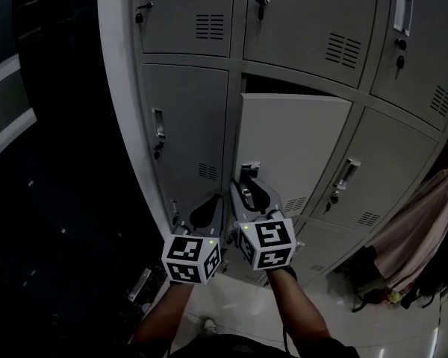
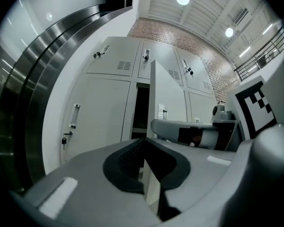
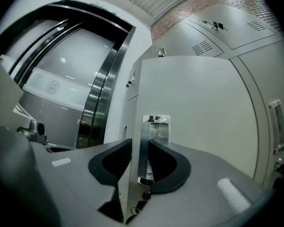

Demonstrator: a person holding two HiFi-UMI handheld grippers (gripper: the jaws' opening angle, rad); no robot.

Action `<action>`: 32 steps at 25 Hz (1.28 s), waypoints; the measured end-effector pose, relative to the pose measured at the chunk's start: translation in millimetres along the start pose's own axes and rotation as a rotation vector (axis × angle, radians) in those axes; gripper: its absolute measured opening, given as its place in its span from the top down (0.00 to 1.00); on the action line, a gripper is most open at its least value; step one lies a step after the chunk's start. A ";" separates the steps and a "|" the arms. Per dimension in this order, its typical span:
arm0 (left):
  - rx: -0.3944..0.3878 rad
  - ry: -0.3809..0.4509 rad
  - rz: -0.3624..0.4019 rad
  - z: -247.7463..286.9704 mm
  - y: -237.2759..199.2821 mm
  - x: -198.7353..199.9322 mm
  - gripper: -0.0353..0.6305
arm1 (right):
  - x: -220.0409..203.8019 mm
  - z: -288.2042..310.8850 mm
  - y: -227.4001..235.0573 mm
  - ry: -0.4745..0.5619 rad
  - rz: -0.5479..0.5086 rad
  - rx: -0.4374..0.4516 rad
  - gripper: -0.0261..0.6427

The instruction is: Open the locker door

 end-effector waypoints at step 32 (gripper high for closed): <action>0.071 -0.008 0.011 -100.3 122.7 -17.7 0.94 | 12.5 -144.3 -0.1 0.009 -0.091 0.018 0.70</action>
Point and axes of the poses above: the fingertips, and each gripper's own axes: z forward along the fingers, y to its right, x out of its top, the point moved 1 cm from there along -z, backward along the fingers, and after that the axes turned 1 degree about -x, right-handed, at the moved point
